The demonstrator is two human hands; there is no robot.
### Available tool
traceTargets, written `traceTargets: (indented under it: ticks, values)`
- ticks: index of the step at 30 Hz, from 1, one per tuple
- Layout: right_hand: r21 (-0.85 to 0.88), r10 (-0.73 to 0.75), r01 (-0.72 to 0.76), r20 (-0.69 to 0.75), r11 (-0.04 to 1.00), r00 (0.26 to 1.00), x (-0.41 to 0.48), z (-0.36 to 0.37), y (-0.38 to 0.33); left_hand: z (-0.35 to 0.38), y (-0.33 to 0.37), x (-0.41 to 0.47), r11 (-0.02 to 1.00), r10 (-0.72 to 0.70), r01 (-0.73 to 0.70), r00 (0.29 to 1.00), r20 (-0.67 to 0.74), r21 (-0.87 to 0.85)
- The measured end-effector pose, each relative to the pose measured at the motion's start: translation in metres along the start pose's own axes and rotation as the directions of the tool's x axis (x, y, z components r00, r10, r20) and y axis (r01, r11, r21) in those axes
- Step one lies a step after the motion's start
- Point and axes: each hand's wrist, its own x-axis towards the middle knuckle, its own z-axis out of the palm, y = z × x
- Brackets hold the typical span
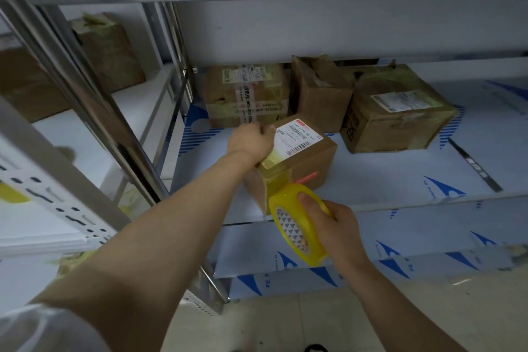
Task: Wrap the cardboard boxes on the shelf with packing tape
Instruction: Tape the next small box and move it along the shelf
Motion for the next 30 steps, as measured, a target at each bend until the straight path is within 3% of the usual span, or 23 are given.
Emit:
traceTargets:
  ticks: [2,4,5,10,14,16,18,19,22,27,30]
  values:
    - [0.001,0.026,-0.026,-0.003,1.000,1.000,0.000,-0.002,-0.003,-0.005,-0.014,-0.003,0.912,-0.081,0.090,0.996,0.041,-0.400]
    - [0.006,0.062,-0.062,-0.006,0.998,0.998,0.000,-0.003,-0.008,-0.006,-0.030,-0.014,0.708,-0.166,0.227,0.974,0.155,-0.669]
    - [0.011,0.079,-0.080,0.012,0.997,0.997,-0.002,-0.004,-0.013,-0.006,-0.035,-0.020,0.640,-0.177,0.274,0.962,0.209,-0.718]
    - [0.158,0.113,-0.157,0.257,0.975,0.960,-0.016,-0.022,-0.063,-0.007,-0.037,-0.021,0.552,-0.244,0.391,0.920,0.305,-0.737]
    - [0.190,-0.060,-0.020,0.405,0.982,0.912,-0.011,-0.029,-0.116,0.010,-0.040,-0.025,0.451,-0.307,0.568,0.823,0.479,-0.688]
    - [0.196,-0.102,0.017,0.428,0.980,0.898,0.002,-0.021,-0.133,0.025,-0.049,-0.010,0.378,-0.353,0.553,0.828,0.436,-0.743]
    - [0.145,-0.124,0.078,0.346,0.986,0.930,0.024,-0.009,-0.138,0.017,-0.038,-0.014,0.384,-0.384,0.433,0.878,0.286,-0.815]
    - [0.124,-0.137,0.106,0.276,0.987,0.951,0.034,-0.001,-0.140,0.012,-0.033,-0.017,0.410,-0.365,0.356,0.908,0.206,-0.840]
    - [0.076,-0.145,0.137,0.117,0.988,0.982,0.053,0.023,-0.143,0.005,-0.027,-0.020,0.386,-0.245,0.244,0.957,0.156,-0.890]
    - [0.166,-0.147,0.119,0.165,0.979,0.975,0.052,0.046,-0.131,0.017,-0.029,-0.020,0.292,-0.246,0.222,0.958,0.151,-0.931]
    - [0.270,-0.147,0.094,0.181,0.958,0.972,0.054,0.046,-0.115,0.026,-0.028,-0.019,0.305,-0.238,0.171,0.966,0.099,-0.937]
